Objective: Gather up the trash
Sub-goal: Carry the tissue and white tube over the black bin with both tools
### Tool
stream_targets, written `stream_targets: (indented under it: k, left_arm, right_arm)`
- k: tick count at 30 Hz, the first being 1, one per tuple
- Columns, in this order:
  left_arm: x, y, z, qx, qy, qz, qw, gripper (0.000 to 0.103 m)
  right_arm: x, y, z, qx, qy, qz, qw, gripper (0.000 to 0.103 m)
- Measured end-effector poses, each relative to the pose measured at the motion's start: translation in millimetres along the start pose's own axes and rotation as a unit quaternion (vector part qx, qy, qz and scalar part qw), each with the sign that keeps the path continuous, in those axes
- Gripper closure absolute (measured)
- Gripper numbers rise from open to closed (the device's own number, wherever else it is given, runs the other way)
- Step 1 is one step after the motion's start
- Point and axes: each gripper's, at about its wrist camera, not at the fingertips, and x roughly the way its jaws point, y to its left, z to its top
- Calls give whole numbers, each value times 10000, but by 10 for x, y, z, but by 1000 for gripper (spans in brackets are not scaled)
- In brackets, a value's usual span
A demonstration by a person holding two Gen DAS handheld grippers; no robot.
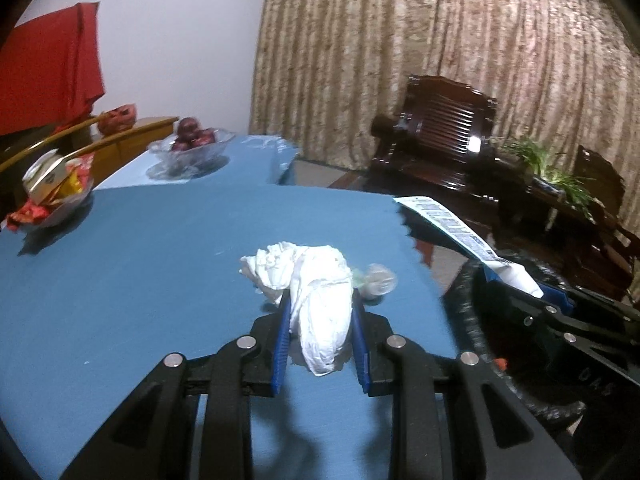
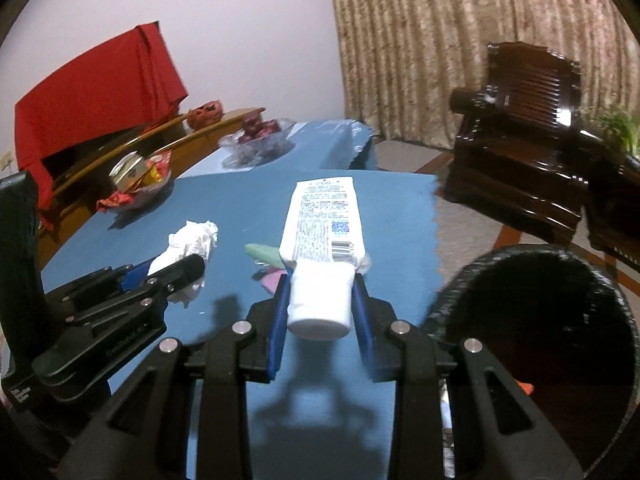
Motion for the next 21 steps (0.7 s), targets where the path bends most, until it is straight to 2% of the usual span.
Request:
stream_targets:
  k: [8, 21]
  left_arm:
    - [79, -630, 102, 275, -42, -558, 9981, 76]
    - [254, -1599, 99, 788, 47, -1390, 9871, 76]
  right_arm:
    - [-351, -516, -126, 273, -119, -488, 9984, 74]
    - [-858, -1365, -487, 774, -175, -1324, 9880, 74]
